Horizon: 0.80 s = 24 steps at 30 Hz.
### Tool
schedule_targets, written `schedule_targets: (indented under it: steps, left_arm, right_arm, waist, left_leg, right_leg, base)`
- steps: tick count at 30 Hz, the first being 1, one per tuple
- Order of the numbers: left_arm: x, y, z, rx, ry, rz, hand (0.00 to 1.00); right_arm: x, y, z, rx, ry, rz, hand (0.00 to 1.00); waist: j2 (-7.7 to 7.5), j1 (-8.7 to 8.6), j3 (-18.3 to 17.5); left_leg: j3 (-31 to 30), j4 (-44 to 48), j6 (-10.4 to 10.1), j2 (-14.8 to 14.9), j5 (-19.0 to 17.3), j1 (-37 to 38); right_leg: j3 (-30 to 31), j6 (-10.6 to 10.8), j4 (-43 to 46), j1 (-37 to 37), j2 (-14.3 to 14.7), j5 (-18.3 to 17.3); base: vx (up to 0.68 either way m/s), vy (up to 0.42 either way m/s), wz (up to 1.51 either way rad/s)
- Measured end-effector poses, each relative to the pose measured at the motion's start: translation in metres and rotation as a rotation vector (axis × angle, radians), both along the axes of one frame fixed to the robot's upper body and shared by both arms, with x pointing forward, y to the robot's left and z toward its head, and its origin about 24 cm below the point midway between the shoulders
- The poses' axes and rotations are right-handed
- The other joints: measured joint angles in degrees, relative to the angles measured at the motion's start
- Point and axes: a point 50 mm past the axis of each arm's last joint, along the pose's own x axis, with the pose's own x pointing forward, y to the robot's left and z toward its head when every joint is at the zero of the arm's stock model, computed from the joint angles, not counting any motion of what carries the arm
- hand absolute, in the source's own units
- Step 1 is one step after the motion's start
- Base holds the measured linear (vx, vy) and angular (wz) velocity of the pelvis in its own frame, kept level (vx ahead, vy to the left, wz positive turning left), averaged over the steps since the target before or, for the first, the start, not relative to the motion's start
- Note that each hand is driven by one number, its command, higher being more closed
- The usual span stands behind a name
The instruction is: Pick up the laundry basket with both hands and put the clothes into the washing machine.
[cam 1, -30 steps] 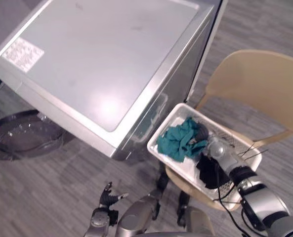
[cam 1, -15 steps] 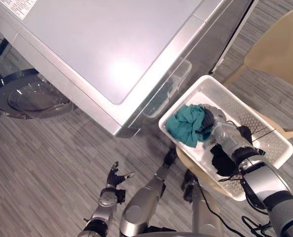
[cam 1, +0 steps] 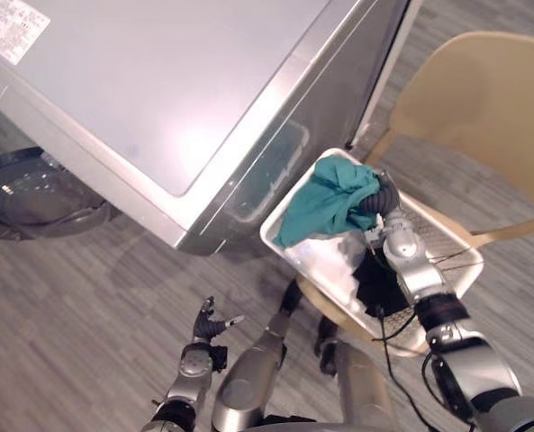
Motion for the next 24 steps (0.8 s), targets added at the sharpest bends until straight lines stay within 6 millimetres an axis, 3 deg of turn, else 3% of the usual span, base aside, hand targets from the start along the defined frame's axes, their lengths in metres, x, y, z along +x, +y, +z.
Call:
schedule_targets:
  steps: [4,6,7,10,13,16,17,19,20,21,22,24]
  left_arm:
    - [-0.012,0.006,-0.006,0.022,0.040,-0.008,0.00]
    - [-0.009,0.007,-0.004,0.028,0.034,-0.021,0.00]
    - [-0.006,0.009,-0.002,0.032,0.024,-0.023,0.00]
    - [-0.001,0.013,0.001,0.046,0.008,-0.025,0.00]
    - [0.009,0.019,0.016,0.065,-0.075,-0.029,0.00]
    - [0.018,0.017,0.038,0.063,-0.203,-0.037,0.00]
    - [0.021,0.010,0.046,0.046,-0.252,-0.044,0.00]
    - [0.021,-0.004,0.059,0.021,-0.319,-0.083,0.00]
    - [0.021,-0.009,0.062,0.014,-0.337,-0.100,0.00]
    - [0.022,-0.016,0.071,0.002,-0.380,-0.128,0.00]
    - [0.026,-0.024,0.080,-0.011,-0.424,-0.154,0.00]
    - [0.031,-0.033,0.095,-0.028,-0.496,-0.188,0.00]
  right_arm:
    - [-0.021,0.022,0.006,0.102,-0.074,0.111,1.00]
    - [-0.026,0.031,0.009,0.120,-0.098,0.157,1.00]
    - [-0.030,0.034,0.007,0.137,-0.095,0.165,1.00]
    - [-0.042,0.035,-0.010,0.160,-0.036,0.175,1.00]
    - [-0.056,0.032,-0.030,0.167,0.038,0.169,1.00]
    - [-0.053,0.032,-0.029,0.161,0.034,0.167,1.00]
    - [-0.051,0.028,-0.031,0.145,0.039,0.150,1.00]
    - [-0.053,0.019,-0.040,0.102,0.079,0.113,1.00]
    - [-0.054,0.016,-0.043,0.088,0.093,0.104,1.00]
    - [-0.056,0.012,-0.046,0.076,0.108,0.090,1.00]
    - [-0.056,0.008,-0.045,0.077,0.100,0.073,1.00]
    - [-0.056,0.003,-0.040,0.072,0.081,0.056,1.00]
  waist:
    - [-2.04,-0.89,-3.3]
    - [-2.19,-1.70,-3.5]
    - [-2.08,-2.71,-3.6]
    - [-2.11,-2.69,-4.7]
    - [-3.17,-2.09,-7.5]
    - [-3.81,-1.01,-8.0]
    - [-2.87,-0.26,-8.2]
    - [-0.13,-0.36,-8.2]
    - [0.45,-0.50,-8.2]
    - [0.85,-0.51,-8.3]
    - [0.07,-1.02,-8.4]
    - [-0.36,-1.92,-8.5]
  left_leg:
    - [5.7,0.0,0.8,1.5,-0.7,1.0]
    - [7.2,0.1,0.9,2.0,-1.2,1.4]
    - [7.7,0.6,1.0,2.4,-1.7,1.3]
    - [6.7,3.8,2.0,3.1,-2.8,0.0]
    - [3.5,7.4,0.8,2.9,-3.7,-3.5]
    - [2.3,7.8,-1.9,2.2,-0.8,-6.5]
    - [1.4,7.4,-2.9,2.6,0.7,-7.9]
    - [-2.8,5.1,-5.3,3.8,2.4,-8.3]
    - [-3.7,4.6,-5.8,4.1,2.2,-8.3]
    - [-3.9,2.5,-7.1,4.8,-1.0,-7.8]
    - [1.3,3.9,-5.4,3.9,-3.9,-9.6]
    - [8.0,11.6,-4.2,2.7,-4.6,-11.9]
  right_leg:
    - [5.9,0.6,-4.5,1.3,1.8,3.9]
    - [7.5,1.0,-5.4,1.6,2.3,5.1]
    - [7.4,1.6,-4.7,1.7,2.4,4.9]
    - [5.6,1.7,4.4,1.6,1.5,1.4]
    - [6.5,5.5,7.7,5.7,0.3,-2.1]
    - [8.9,2.1,2.0,7.3,0.3,-6.2]
    - [8.8,1.1,1.7,6.2,0.9,-8.2]
    - [5.7,0.0,4.8,4.2,2.9,-8.6]
    - [4.8,-0.4,5.7,3.7,3.4,-8.6]
    - [2.3,-2.1,5.9,3.5,3.4,-7.6]
    - [-1.1,-3.3,2.5,3.6,1.5,-5.9]
    - [-4.4,-3.5,0.3,3.5,-0.8,-3.6]
  base:
    - [-0.06,0.052,-0.76]
    - [-0.11,0.047,-0.61]
    - [-0.13,0.022,-0.28]
    - [-0.08,-0.013,0.16]
    - [-0.06,-0.088,0.51]
    - [-0.17,-0.181,0.32]
    - [-0.26,-0.251,0.31]
    - [-0.25,-0.240,0.61]
    - [-0.23,-0.223,0.77]
    - [-0.24,-0.173,1.02]
    - [-0.25,-0.156,1.21]
    - [-0.16,-0.107,1.12]
